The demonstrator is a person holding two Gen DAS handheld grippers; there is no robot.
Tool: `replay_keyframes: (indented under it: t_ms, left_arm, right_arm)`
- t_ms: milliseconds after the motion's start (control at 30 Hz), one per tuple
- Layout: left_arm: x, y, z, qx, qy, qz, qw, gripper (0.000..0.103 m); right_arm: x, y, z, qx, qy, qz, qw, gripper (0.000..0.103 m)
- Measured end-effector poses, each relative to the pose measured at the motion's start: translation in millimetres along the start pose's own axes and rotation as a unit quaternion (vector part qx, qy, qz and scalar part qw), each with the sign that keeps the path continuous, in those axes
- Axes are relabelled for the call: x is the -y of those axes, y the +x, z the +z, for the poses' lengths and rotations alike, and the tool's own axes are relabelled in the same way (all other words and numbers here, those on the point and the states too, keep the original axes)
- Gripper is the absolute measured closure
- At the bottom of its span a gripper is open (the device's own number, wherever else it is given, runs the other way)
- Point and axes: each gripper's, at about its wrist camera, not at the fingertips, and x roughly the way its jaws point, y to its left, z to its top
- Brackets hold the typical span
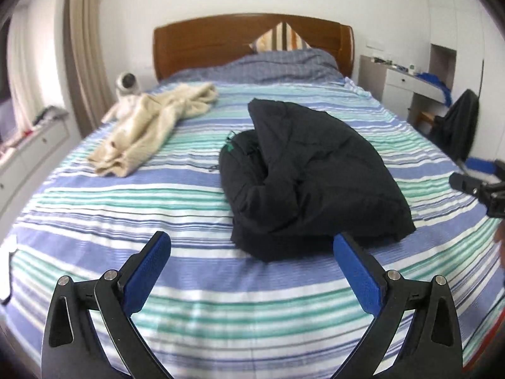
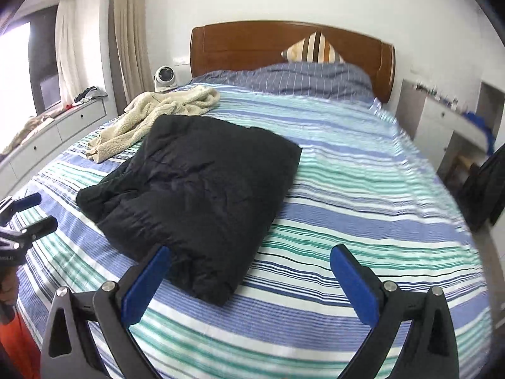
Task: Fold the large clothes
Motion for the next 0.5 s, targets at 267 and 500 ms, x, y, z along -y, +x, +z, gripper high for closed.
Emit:
replay_keyframes:
  t_ms: [267, 500]
  left_arm:
    - [10, -31, -22, -0.014, -0.002, -0.001, 0.9999, 0.001]
    - [21, -76, -24, 0.039, -0.026, 0.02, 0.9987, 0.0]
  right_arm:
    - [6, -54, -29, 0.032, -0.026, -0.019, 0.999, 0.0]
    - [28, -132, -57, 0.153, 0.047, 0.006, 0.987, 0.0]
